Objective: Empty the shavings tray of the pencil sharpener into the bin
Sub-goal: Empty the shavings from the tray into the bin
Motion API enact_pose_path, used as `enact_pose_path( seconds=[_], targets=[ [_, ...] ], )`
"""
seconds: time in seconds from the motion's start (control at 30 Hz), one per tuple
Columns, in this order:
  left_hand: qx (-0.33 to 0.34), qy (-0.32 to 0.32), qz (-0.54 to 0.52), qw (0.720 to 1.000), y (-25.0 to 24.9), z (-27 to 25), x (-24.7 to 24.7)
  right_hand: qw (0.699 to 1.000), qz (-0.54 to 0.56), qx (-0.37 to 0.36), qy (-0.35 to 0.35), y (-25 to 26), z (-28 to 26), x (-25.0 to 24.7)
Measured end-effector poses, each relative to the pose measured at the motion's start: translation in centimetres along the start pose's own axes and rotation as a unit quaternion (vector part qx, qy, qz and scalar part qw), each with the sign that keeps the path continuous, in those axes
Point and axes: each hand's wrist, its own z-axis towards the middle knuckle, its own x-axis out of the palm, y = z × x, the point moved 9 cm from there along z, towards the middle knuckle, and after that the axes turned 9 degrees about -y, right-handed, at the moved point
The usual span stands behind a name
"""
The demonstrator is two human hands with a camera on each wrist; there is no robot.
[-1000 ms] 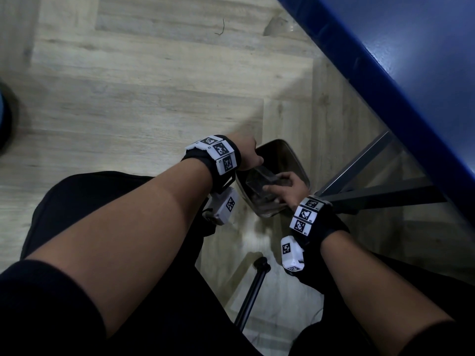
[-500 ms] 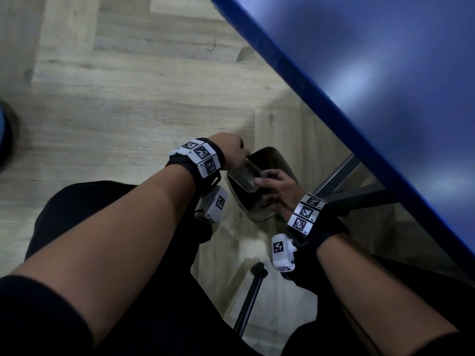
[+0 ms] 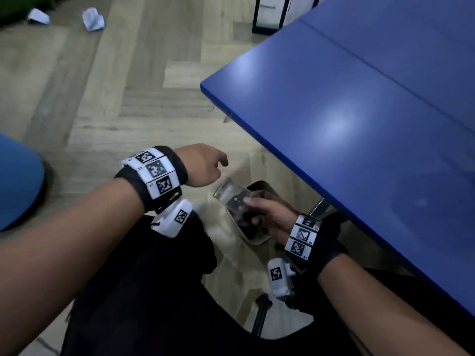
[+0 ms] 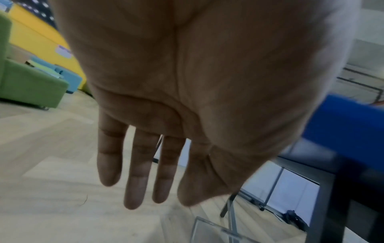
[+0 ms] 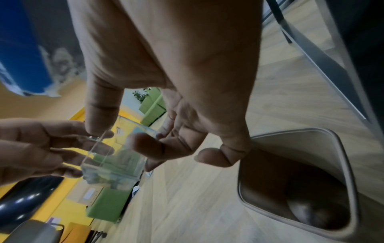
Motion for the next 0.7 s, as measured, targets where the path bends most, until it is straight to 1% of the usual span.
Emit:
enact_pose_path(
  seconds=[0.13, 0.27, 0.4, 0.53, 0.7],
  targets=[
    [0.046, -0.001, -0.001, 0.999, -0.7, -5.2, -1.9, 0.998, -0.058, 0.002, 0.040, 1.1, -3.3, 1.3],
    [0.085, -0.013, -0.007, 0.996, -1.8, -9.6, -1.9, 0.996, -0.073, -0.005, 0.053, 2.2, -6.4, 2.2],
    [0.108, -0.037, -0.033, 0.993, -2.7, -12.9, -2.8, 0.992, -0.091, -0.015, 0.084, 3.0, -9.9, 3.1],
    [0.130, -0.058, -0.072, 0.987, -3.6, -15.7, -4.4, 0.991, -0.063, -0.042, 0.113, 3.9, -13.6, 3.7],
    [0.162, -0.089, -0.121, 0.975, -6.2, -18.5, -6.7, 0.987, -0.016, -0.079, 0.139, 5.0, -18.2, 2.9]
  ],
)
